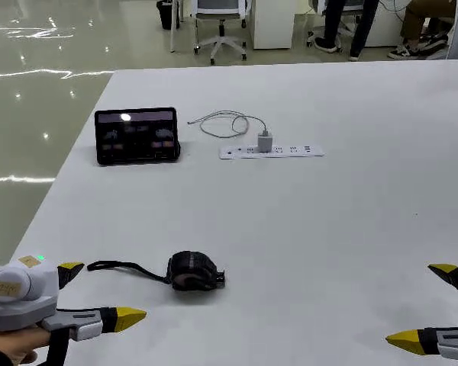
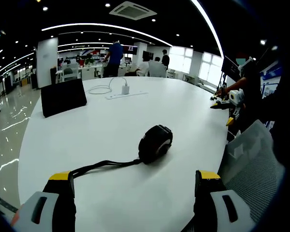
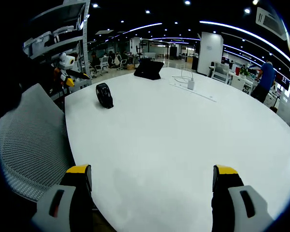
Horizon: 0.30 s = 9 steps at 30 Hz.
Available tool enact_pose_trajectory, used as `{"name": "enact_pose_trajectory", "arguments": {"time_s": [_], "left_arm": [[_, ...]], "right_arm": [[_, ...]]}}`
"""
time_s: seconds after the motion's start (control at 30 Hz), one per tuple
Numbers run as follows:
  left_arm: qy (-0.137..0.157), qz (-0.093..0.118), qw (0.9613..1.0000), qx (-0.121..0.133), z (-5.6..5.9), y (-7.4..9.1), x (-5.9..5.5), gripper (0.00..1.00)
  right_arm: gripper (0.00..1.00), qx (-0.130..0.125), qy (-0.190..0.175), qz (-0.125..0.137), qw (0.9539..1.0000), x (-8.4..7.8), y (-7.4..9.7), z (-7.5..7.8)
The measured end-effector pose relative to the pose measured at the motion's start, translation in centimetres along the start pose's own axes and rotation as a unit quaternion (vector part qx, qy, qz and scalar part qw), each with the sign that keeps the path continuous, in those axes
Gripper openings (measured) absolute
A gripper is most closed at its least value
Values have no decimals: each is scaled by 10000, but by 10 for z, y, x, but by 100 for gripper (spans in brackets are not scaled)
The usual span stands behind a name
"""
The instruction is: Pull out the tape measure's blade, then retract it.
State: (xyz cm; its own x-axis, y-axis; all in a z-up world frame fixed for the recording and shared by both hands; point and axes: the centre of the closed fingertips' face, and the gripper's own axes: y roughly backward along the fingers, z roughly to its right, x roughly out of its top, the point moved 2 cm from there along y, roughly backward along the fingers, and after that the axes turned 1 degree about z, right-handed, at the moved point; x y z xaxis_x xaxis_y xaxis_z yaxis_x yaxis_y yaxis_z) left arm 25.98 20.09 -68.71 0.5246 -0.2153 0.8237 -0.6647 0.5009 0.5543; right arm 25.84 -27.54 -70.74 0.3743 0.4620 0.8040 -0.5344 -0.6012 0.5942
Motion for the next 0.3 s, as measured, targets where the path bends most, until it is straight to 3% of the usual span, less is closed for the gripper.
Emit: {"name": "enact_pose_trajectory", "arguments": {"time_s": [0.3], "left_arm": [[-41, -23, 10000, -34, -1, 0, 1, 100]], "right_arm": [[100, 9, 5, -28, 10000, 2, 3, 0]]}}
